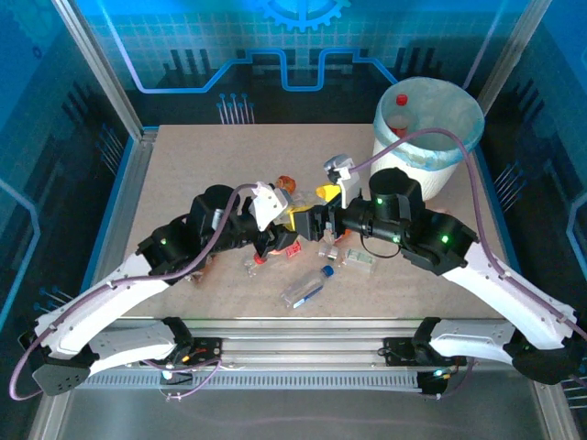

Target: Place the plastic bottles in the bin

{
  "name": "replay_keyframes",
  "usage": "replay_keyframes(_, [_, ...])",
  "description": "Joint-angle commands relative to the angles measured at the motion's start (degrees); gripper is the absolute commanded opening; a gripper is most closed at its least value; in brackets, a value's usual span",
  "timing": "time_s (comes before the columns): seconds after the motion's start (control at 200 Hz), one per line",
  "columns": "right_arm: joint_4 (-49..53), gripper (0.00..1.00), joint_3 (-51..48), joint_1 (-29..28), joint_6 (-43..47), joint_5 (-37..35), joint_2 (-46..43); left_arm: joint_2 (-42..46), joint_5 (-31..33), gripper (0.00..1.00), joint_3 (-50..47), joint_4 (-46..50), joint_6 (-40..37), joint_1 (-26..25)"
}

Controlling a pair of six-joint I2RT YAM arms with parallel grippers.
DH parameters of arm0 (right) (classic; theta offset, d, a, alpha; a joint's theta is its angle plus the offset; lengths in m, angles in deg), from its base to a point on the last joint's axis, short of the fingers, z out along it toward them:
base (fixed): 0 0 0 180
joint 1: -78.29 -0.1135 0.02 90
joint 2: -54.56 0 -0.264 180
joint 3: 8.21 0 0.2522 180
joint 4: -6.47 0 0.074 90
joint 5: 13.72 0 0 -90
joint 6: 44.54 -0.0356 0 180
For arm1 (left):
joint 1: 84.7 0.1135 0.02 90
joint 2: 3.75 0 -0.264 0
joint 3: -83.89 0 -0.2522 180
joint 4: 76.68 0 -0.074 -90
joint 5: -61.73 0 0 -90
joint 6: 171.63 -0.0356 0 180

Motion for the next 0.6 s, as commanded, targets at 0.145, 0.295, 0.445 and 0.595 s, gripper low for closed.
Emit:
replay_keyframes(0.145, [1.5,0.97,-1.2,0.8,-3.4,-6.0,-0.5,2.0,-2.2,0.47,-0.7,-5.9,-0.9,-2.2])
replay_keyframes(0.295, [-3.3,0.93,-3.5,2.2,-3.1,4.8,-1.0,2.4,-2.5,0.47,-1.5,-8.0,-0.2,-2.6])
replay_keyframes(0.445, [-4.5,0.81,-3.2,2.4,-3.3,12.0,0.2,2.1,-2.4,0.47,-0.8,-8.8,0.2,-3.0])
replay_keyframes(0.595, [-1.2,0.62,-1.9,2.5,-2.9,8.9,0.2,1.7,-1.8,0.48,0.2,-9.3,0.6,-3.0])
